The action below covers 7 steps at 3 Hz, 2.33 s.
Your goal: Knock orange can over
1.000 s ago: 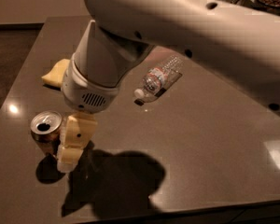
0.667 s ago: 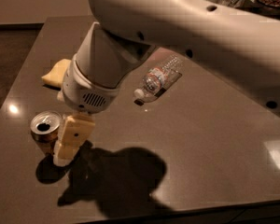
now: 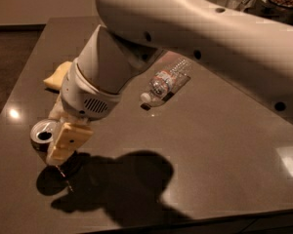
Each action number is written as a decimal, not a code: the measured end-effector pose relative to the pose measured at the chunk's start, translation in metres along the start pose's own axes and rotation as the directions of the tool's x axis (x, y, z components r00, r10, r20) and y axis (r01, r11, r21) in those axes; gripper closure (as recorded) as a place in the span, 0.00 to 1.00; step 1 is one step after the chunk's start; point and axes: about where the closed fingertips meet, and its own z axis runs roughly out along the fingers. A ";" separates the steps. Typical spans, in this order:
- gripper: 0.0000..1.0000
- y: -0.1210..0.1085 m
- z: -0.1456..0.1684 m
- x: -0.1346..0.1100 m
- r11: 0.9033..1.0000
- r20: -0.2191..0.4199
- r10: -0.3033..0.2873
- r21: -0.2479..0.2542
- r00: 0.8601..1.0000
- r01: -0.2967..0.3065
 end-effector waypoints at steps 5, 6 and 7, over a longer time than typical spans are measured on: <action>1.00 -0.008 -0.015 -0.014 1.000 -0.090 -0.003 -0.007 0.996 0.002; 1.00 -0.022 -0.048 -0.007 0.998 -0.227 0.040 0.056 0.973 -0.028; 1.00 -0.034 -0.070 0.013 0.995 -0.374 0.082 0.082 0.924 -0.055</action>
Offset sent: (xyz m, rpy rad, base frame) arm -0.0113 0.0187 0.0026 0.0367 0.0296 0.0900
